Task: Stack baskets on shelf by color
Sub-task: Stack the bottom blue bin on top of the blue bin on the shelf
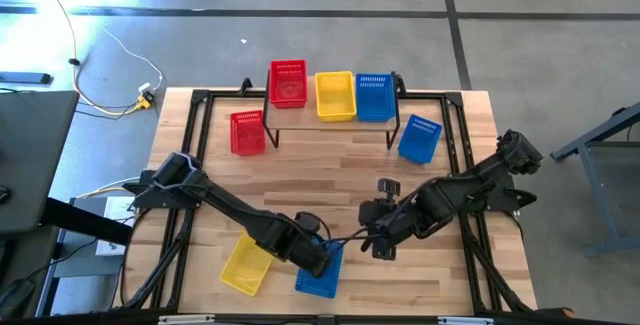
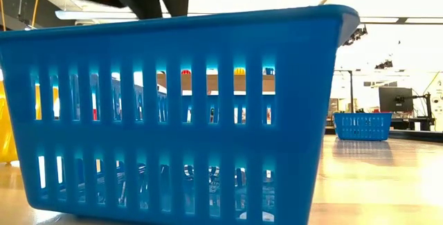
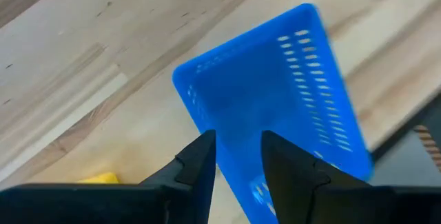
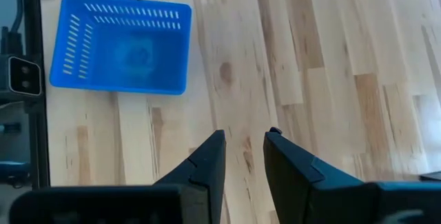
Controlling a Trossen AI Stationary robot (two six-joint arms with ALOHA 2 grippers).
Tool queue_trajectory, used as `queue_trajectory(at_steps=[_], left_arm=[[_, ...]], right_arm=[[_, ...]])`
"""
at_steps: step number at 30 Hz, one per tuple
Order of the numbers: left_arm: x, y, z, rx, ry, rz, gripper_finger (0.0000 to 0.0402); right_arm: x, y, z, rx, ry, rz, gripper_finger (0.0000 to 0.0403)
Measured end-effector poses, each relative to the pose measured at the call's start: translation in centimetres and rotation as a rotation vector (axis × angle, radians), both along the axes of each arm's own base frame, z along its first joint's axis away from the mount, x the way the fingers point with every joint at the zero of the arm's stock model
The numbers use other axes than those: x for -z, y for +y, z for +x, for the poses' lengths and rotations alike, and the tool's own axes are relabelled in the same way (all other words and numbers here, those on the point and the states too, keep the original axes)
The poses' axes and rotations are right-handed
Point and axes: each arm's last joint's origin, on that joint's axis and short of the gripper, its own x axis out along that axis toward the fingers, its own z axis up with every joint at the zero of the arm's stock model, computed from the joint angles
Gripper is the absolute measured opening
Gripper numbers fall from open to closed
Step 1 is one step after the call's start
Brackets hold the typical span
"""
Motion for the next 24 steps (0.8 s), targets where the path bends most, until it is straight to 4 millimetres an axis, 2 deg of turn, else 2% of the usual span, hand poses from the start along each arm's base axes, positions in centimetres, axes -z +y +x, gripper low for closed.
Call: queue_trajectory(at_steps=[5, 13, 24], left_arm=[[2.4, 0.2, 0.8, -0.011, 0.066, 0.005, 0.0106], [3.4, 0.5, 1.3, -0.073, 0.084, 0.011, 0.0106], [5.9, 0.2, 1.5, -0.084, 0.171, 0.005, 0.0106]], right_arm=[[0.0, 0.1, 0.0, -0.007, -0.006, 0.0, 0.0087], [0.0, 0.1, 0.0, -0.026, -0.003, -0.007, 0.0087], [0.0, 0.1, 0.0, -0.028, -0.002, -0.004, 0.0087]])
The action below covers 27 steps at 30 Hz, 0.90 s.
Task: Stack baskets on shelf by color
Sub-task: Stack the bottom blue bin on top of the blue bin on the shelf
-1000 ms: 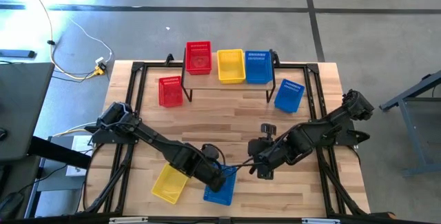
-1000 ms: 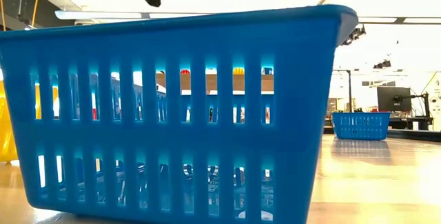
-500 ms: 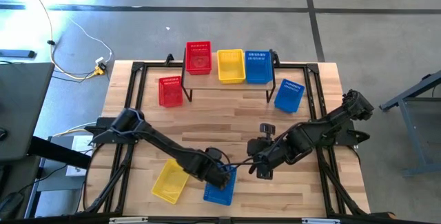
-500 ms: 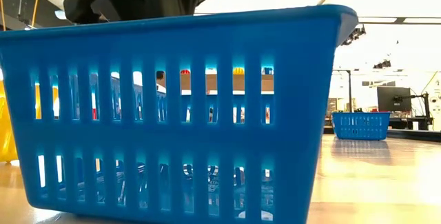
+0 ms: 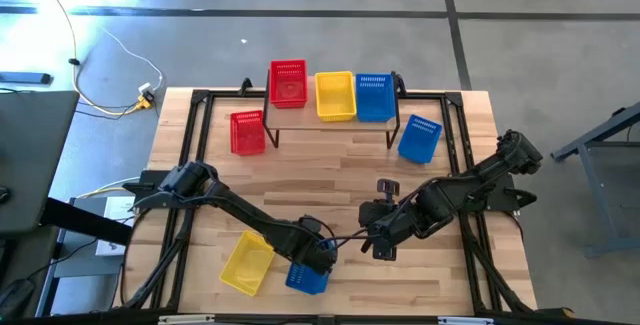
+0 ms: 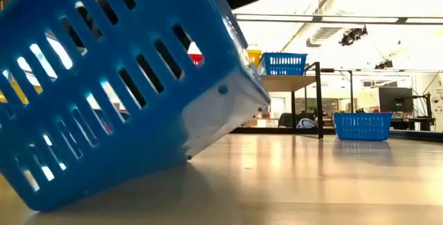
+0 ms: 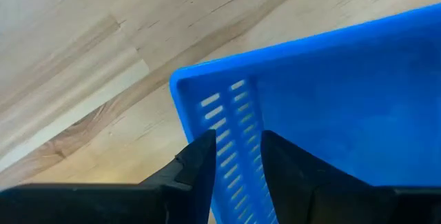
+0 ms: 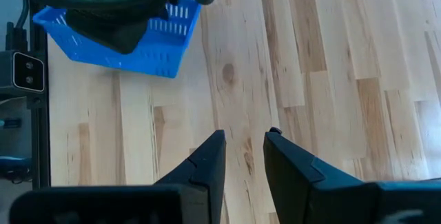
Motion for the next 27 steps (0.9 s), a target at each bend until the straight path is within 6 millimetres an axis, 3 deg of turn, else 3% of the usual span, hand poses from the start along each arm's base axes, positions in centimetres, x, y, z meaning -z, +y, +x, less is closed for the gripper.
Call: queue_trajectory(at_steps=[14, 27], left_arm=[[-0.6, -0.7, -0.4, 0.004, -0.016, 0.0, 0.0106], [-4.1, -1.1, -1.0, -0.004, 0.003, 0.036, 0.0106]], right_arm=[[0.0, 0.0, 0.0, 0.0, 0.0, 0.001, 0.0087], [0.0, 0.0, 0.0, 0.001, -0.009, 0.001, 0.0087]])
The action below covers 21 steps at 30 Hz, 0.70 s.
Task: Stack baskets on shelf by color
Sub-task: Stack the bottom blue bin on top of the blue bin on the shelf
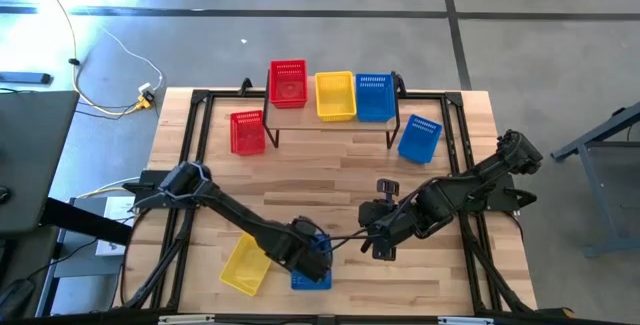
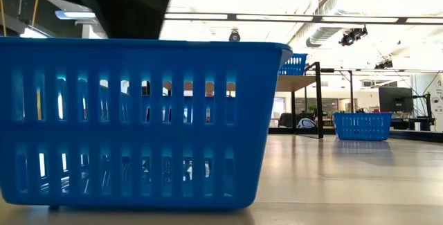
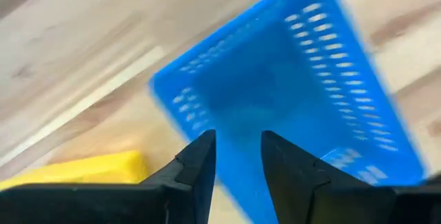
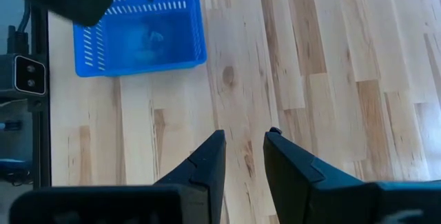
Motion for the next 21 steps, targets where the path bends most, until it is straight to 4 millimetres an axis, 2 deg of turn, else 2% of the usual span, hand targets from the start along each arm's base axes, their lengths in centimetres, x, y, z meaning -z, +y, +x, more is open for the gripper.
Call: queue_trajectory(at_steps=[6, 10, 21], left_arm=[[0.0, -0.1, -1.3, -0.059, 0.097, 0.044, 0.0106], [0.0, -0.5, -1.2, -0.084, 0.072, 0.033, 0.0106], [2.3, -0.6, -0.4, -0.101, 0.107, 0.043, 0.0106]], right_arm=[[0.0, 0.0, 0.0, -0.001, 0.001, 0.003, 0.0087], [0.0, 0.0, 0.0, -0.002, 0.002, 0.004, 0.0087], [0.0, 0.1, 0.0, -0.011, 0.012, 0.023, 0.0087]])
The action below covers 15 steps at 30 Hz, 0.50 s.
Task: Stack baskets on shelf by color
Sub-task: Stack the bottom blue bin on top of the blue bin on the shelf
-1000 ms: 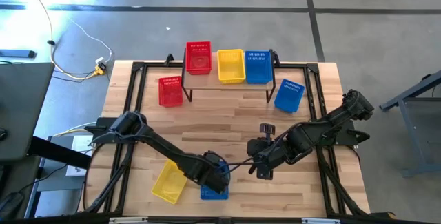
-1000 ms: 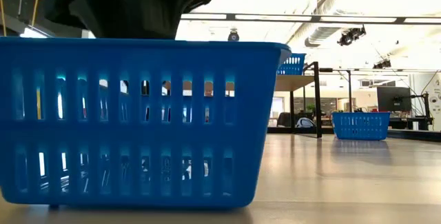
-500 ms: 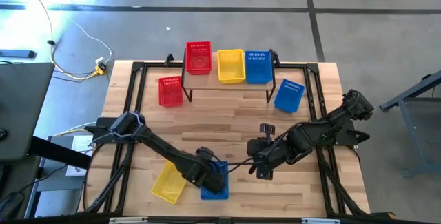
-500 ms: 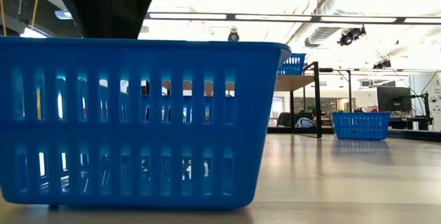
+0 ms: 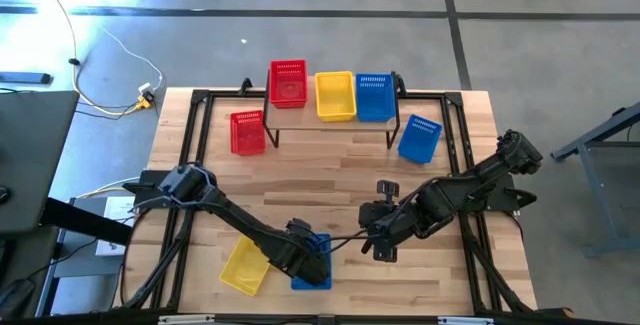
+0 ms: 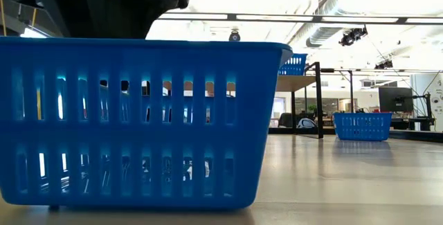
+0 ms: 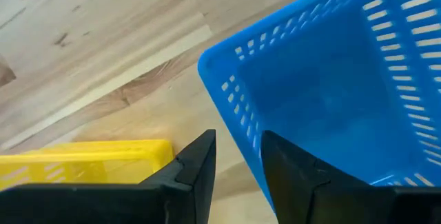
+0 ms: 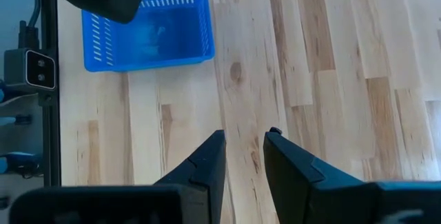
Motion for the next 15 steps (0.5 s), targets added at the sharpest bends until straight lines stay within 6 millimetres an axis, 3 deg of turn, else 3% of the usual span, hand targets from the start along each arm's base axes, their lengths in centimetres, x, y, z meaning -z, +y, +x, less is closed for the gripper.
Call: queue_trajectory(at_steps=[15], left_arm=[[0.91, 0.25, 0.85, -0.007, -0.028, -0.003, 0.0093]], right_arm=[[0.01, 0.06, -0.02, -0.008, 0.009, 0.017, 0.0087]])
